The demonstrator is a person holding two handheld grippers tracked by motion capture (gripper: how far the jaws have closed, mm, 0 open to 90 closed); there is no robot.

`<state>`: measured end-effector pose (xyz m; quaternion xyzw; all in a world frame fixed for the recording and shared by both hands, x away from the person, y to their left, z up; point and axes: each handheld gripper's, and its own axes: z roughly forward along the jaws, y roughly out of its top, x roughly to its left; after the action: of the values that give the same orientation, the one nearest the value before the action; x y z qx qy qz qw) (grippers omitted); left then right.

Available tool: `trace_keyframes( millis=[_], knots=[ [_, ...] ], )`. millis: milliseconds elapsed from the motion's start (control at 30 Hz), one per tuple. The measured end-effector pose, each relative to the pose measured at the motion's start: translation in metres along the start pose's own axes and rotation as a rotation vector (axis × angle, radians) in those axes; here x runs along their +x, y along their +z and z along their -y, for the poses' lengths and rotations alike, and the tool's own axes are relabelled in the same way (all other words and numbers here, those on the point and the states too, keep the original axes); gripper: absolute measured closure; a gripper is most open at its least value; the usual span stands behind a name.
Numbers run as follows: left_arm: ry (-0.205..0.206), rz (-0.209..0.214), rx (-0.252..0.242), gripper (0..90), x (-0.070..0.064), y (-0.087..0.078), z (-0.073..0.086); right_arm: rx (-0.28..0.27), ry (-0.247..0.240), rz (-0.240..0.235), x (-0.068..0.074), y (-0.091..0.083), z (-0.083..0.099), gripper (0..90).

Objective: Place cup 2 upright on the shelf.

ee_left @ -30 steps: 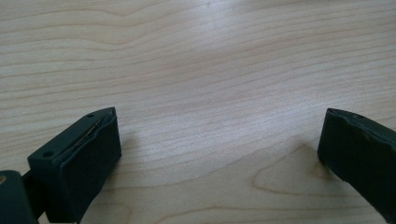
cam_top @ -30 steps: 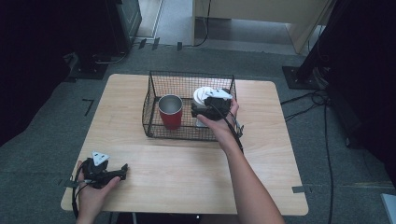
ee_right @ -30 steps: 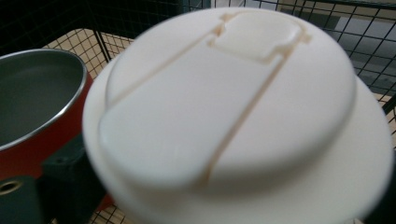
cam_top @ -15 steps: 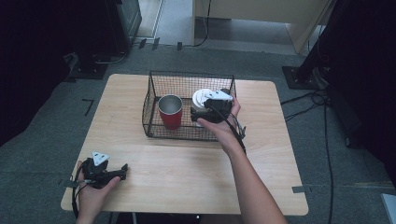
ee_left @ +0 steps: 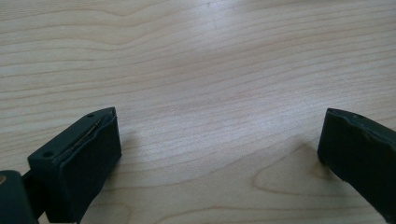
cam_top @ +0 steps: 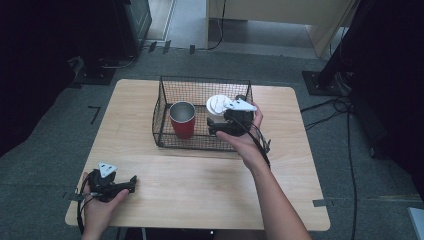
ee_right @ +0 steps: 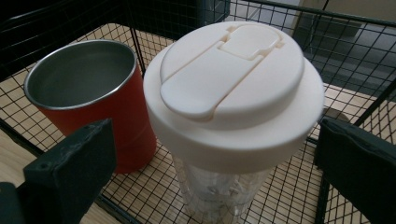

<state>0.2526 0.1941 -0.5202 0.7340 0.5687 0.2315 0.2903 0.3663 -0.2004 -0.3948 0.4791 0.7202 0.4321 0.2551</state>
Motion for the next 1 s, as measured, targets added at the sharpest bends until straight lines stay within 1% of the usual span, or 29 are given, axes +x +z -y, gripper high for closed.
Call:
trace_keyframes(
  millis=[33, 67, 133, 167, 200, 267, 300, 400, 467, 633, 767, 1000],
  knots=[
    [0.000, 0.000, 0.000, 0.1, 0.000, 0.000, 0.000, -0.006, 0.003, -0.002, 0.000, -0.006, 0.000, 0.0],
    [0.000, 0.000, 0.000, 0.1, 0.000, 0.000, 0.000, -0.006, 0.003, -0.002, 0.000, -0.006, 0.000, 0.0],
    [0.001, 0.000, 0.001, 0.1, 0.000, 0.000, 0.000, -0.012, -0.006, -0.002, 0.000, -0.012, 0.001, 0.0],
    [0.001, 0.000, 0.001, 0.2, 0.000, 0.000, 0.000, -0.019, -0.010, -0.001, -0.001, -0.017, 0.002, 0.0],
    [0.000, 0.000, 0.000, 0.2, 0.000, 0.000, 0.000, -0.019, -0.010, -0.001, -0.001, -0.017, 0.002, 0.0],
    [0.001, 0.000, 0.000, 0.1, 0.000, 0.000, 0.000, -0.021, -0.014, 0.001, -0.001, -0.023, 0.005, 0.0],
    [0.001, 0.000, 0.000, 0.1, 0.000, 0.000, 0.000, -0.023, -0.028, 0.011, -0.002, -0.028, 0.008, 0.0],
    [0.001, 0.000, 0.001, 0.1, 0.000, 0.000, 0.000, -0.023, -0.031, 0.009, -0.003, -0.032, 0.011, 0.0],
    [0.000, 0.000, 0.000, 0.1, 0.000, 0.000, 0.000, -0.025, -0.037, 0.016, -0.003, -0.037, 0.015, 0.0],
    [0.000, 0.000, -0.001, 0.1, 0.000, 0.000, 0.000, -0.031, -0.037, 0.011, -0.004, -0.050, 0.027, 0.0],
    [0.000, 0.000, -0.001, 0.1, 0.000, 0.000, 0.000, -0.034, -0.042, 0.021, -0.007, -0.059, 0.037, 0.0],
    [0.000, 0.000, -0.001, 0.1, 0.000, 0.000, 0.000, -0.037, -0.033, 0.039, -0.015, -0.075, 0.054, 0.0]
  ],
)
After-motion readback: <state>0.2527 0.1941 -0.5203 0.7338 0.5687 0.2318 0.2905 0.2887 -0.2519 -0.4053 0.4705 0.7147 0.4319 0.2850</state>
